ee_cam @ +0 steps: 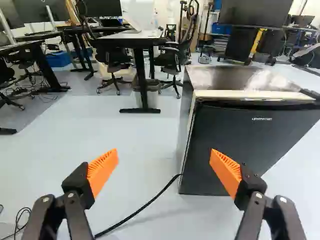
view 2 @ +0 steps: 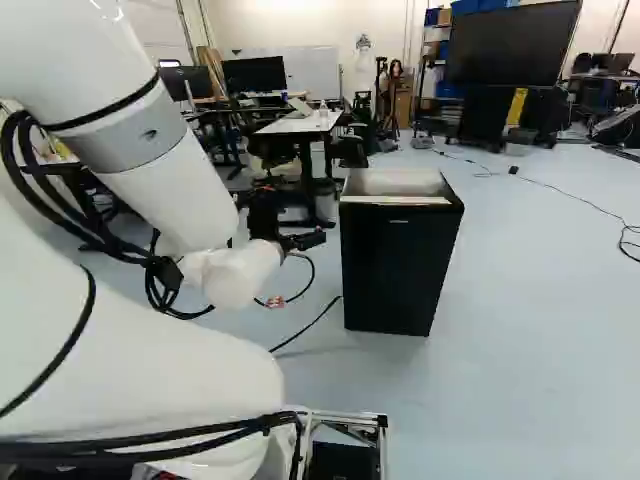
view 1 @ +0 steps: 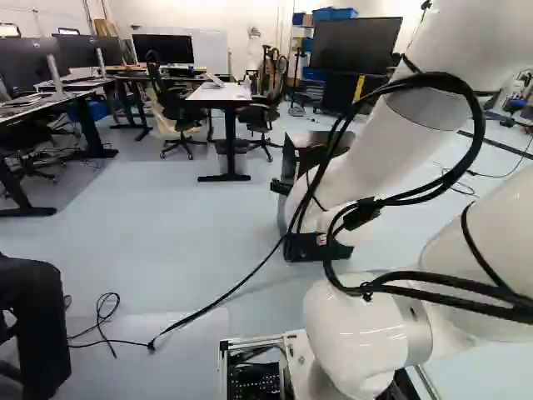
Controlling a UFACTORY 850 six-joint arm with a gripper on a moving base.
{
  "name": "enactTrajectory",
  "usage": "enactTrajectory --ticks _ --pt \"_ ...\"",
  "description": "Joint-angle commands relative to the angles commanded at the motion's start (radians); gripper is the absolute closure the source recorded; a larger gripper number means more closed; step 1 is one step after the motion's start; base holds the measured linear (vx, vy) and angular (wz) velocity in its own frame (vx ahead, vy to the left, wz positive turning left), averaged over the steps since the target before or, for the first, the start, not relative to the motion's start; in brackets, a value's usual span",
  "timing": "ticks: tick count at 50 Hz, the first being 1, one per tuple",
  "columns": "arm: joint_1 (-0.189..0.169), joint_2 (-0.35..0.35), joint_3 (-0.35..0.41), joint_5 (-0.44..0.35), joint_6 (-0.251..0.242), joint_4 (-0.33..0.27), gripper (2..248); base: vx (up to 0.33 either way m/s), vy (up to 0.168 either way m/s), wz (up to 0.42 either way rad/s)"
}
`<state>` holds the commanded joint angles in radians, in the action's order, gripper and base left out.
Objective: Open the fridge door
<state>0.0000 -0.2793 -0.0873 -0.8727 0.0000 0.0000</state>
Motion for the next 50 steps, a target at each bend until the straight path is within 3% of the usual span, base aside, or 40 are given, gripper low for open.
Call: enactTrajectory --ticks 50 --pt "0.0 0.013 -0.011 0.0 0.0 0.0 3 0.0 0.0 0.0"
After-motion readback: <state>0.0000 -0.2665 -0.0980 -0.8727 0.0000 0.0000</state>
